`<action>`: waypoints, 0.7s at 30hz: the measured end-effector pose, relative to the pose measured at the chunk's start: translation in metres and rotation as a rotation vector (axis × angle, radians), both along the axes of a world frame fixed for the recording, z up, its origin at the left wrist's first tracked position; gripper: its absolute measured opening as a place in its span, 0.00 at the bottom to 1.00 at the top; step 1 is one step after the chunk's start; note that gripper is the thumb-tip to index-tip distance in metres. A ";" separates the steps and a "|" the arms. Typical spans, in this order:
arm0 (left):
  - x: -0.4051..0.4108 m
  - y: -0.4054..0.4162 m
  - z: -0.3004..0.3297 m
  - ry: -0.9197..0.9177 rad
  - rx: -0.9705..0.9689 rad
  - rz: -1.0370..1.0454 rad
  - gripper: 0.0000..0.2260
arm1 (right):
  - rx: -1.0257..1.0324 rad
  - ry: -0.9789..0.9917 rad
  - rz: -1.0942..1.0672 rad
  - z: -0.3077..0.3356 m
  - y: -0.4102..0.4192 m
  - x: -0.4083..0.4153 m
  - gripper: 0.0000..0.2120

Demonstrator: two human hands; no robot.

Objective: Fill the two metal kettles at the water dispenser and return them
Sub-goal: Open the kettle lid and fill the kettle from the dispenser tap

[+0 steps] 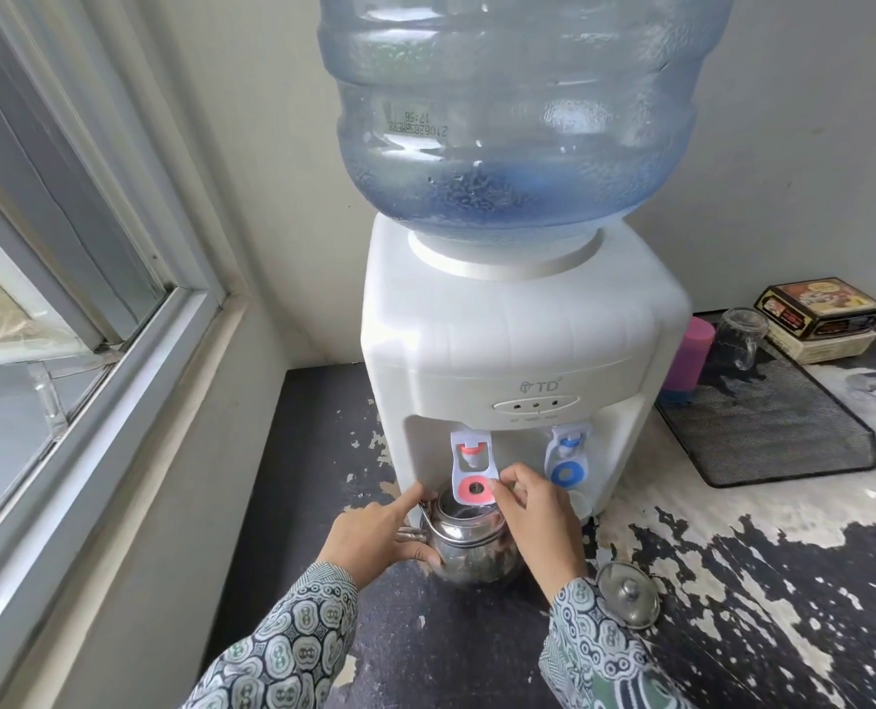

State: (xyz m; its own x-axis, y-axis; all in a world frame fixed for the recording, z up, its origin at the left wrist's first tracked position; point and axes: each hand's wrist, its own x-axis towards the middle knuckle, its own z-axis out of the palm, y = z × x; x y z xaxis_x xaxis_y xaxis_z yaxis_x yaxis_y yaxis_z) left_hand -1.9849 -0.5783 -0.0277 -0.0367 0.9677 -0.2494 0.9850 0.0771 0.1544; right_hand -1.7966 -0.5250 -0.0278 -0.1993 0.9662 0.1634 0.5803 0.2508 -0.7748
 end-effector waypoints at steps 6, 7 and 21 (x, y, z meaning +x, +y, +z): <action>0.004 -0.004 0.000 0.016 0.010 -0.016 0.43 | 0.007 0.210 -0.101 -0.017 -0.015 0.002 0.11; 0.005 -0.005 -0.001 0.024 0.013 -0.023 0.41 | 0.001 0.255 -0.147 -0.021 -0.021 0.005 0.14; 0.022 -0.040 -0.034 -0.037 0.330 -0.124 0.27 | -0.323 0.341 -0.093 -0.058 -0.055 0.041 0.19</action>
